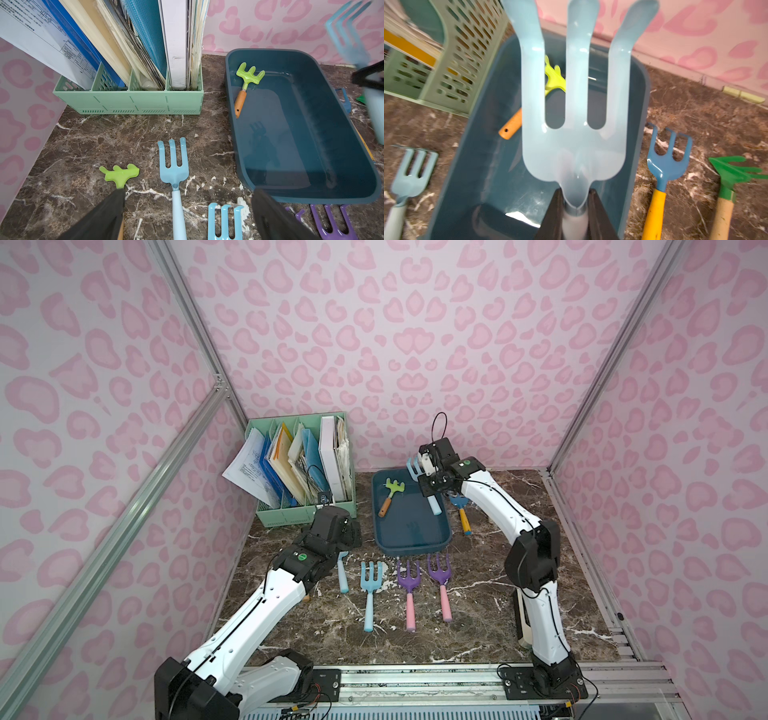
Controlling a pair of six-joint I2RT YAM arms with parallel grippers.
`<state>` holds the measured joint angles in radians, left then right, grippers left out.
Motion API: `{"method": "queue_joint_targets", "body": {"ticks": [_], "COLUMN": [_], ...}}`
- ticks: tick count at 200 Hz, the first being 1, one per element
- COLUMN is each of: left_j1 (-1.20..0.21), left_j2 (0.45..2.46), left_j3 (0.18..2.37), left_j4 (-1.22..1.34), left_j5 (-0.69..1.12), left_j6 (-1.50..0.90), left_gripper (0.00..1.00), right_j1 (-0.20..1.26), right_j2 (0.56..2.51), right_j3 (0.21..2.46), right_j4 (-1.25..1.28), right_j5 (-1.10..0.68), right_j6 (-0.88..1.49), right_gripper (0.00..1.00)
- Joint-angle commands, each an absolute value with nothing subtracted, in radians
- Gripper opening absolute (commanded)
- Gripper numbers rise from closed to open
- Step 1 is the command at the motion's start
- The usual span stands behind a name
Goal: Take the hand rake out of the storage box
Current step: Pick up the rake from the storage box, then place the rake at the corner of the board.
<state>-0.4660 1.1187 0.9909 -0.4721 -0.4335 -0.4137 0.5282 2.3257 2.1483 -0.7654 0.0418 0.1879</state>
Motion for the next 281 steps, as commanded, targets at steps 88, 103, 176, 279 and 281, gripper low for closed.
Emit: {"method": "queue_joint_targets", "body": {"ticks": [88, 103, 176, 279, 281], "left_j1": [-0.465, -0.465, -0.465, -0.465, -0.465], "left_j2": [1.117, 1.118, 1.108, 1.046, 1.042], "left_j3": [0.988, 0.985, 0.982, 0.957, 0.956], "left_j4": [-0.449, -0.451, -0.456, -0.458, -0.456], "left_j5": [-0.435, -0.434, -0.443, -0.468, -0.467], "left_j6": [-0.402, -0.403, -0.406, -0.42, -0.42], "left_gripper": [0.99, 0.99, 0.99, 0.99, 0.99], "right_j1": [-0.028, -0.054, -0.083, -0.08, -0.078], "right_j2": [2.143, 2.186, 2.425, 2.392, 2.383], "right_j3": [1.546, 1.584, 1.806, 1.825, 1.821], "right_j4": [-0.442, -0.437, -0.54, -0.571, -0.568], "right_j5": [0.019, -0.029, -0.06, -0.032, -0.032], "right_j6": [0.034, 0.009, 0.003, 0.095, 0.102], "right_gripper": [0.0, 0.0, 0.0, 0.53, 0.53]}}
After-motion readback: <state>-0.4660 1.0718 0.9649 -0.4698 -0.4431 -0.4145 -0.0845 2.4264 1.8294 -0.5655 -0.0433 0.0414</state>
